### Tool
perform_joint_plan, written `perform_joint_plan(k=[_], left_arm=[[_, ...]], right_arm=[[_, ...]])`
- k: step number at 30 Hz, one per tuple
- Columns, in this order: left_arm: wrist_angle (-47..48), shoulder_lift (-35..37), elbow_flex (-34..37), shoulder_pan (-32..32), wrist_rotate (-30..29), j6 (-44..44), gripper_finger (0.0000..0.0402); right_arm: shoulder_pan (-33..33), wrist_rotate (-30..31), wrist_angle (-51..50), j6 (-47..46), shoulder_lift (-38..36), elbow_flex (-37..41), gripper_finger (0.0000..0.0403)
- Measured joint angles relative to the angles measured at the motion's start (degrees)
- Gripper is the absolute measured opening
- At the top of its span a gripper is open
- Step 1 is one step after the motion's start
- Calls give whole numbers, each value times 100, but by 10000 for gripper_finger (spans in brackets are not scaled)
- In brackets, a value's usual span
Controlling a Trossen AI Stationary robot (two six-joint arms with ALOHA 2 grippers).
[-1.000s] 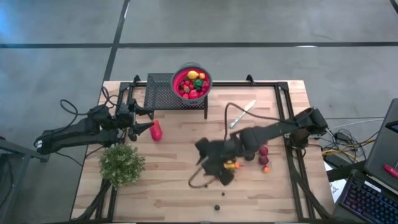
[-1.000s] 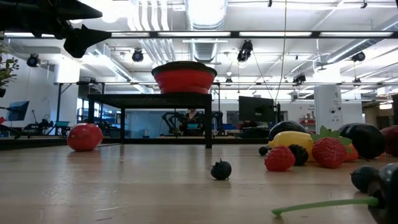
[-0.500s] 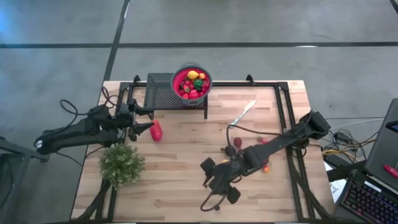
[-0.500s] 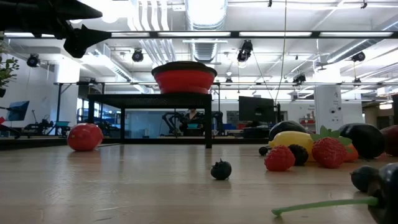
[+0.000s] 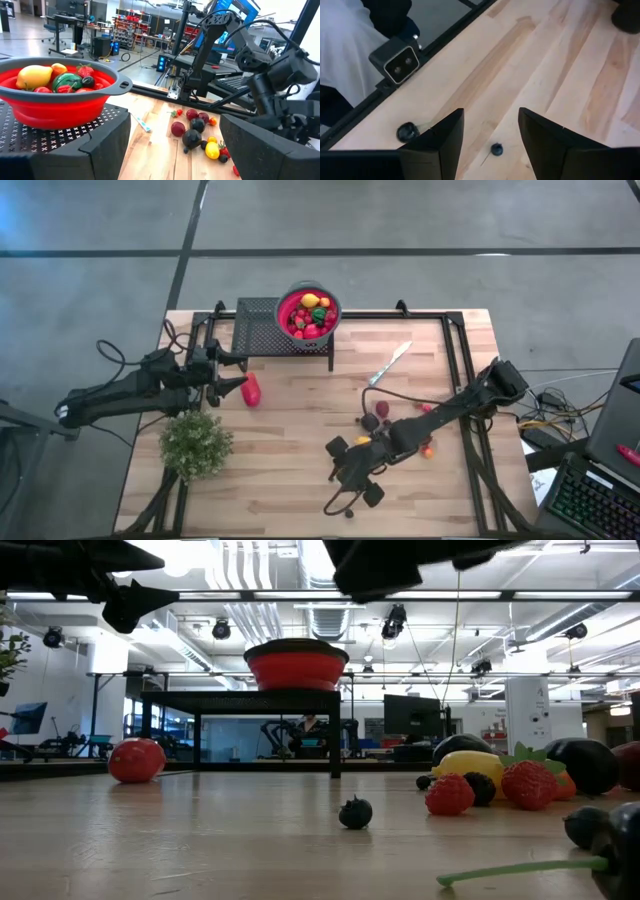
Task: Pick & Place Fruit
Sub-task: Put the blueberry into the red gray strainer bowl on the shelf
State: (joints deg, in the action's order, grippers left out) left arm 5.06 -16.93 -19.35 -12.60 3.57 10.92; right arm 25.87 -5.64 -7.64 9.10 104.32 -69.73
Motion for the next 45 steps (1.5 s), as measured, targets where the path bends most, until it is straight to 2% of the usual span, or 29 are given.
perform_joint_plan(k=[17, 32, 45], left_arm=[[59, -4, 0, 0, -2, 0, 312], [102, -4, 0, 2, -2, 0, 312], [102, -4, 0, -2, -2, 1, 312]], right_arm=[[-180, -53, 105, -168, 1294, -270, 162], [-274, -58, -45, -231, 1555, -370, 173], [-289, -61, -98, -253, 1555, -363, 91]])
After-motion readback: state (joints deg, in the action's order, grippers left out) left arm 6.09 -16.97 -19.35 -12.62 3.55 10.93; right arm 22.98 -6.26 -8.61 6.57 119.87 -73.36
